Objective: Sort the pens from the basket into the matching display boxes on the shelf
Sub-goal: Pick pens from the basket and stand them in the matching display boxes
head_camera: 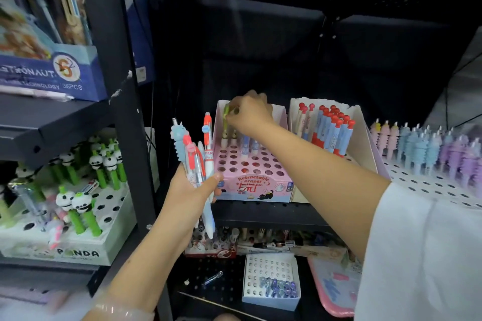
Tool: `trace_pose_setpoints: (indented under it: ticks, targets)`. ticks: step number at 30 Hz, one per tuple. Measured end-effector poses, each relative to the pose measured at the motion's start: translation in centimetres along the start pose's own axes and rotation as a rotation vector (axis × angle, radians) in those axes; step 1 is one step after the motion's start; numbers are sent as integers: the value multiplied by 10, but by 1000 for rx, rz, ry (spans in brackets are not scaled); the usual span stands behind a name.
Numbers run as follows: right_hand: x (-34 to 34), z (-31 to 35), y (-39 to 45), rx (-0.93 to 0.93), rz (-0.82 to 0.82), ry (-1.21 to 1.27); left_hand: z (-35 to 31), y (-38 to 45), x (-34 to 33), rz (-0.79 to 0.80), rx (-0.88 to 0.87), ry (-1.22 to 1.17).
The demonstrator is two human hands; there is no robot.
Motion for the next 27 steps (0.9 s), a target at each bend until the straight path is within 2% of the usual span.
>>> trace_pose_setpoints:
  ticks: [2,5,6,8,9,11,13,15,18,22,24,27]
  targets:
    - [-7,0,3,-22,9,-145,-1,-1,-2,21,-8,3]
    - [-5,1,-3,-13,-37,-173,-2,-1,-2,31,-16,4]
    - [4,4,-8,13,-105,-113,-2,-1,-2,24,-15,3]
    - [27,10,-25,93,-215,166,-3,-1,0,0,-15,3]
    - [31,11,-32,112,-173,347,-4,0,1,-14,-17,8]
    - [20,14,-47,102,91,614,-6,1,0,-23,-20,19]
    - [3,17,-62,78,341,693,-7,3,-5,-15,-18,18]
    - [0,13,-67,54,423,736,-9,3,-11,-2,-24,19]
    - [23,-4,-55,-19,286,825,-10,1,-17,27,-36,6]
    - [85,-49,-30,-111,-86,923,-7,2,-19,27,-24,1]
    - [108,-66,-20,-98,-225,771,-7,2,-19,23,-23,-4]
    - [98,-71,-9,-93,-184,364,-8,0,-22,32,-16,-8]
Point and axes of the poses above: each hand's wrist, its own y-axis towards the middle knuckle, its own x-axis out of the back of the hand, z = x × y, the point moved 10 cm from there along y, towards the middle knuckle, and after that the axes turned 9 degrees about -x, right-handed, at the moved point
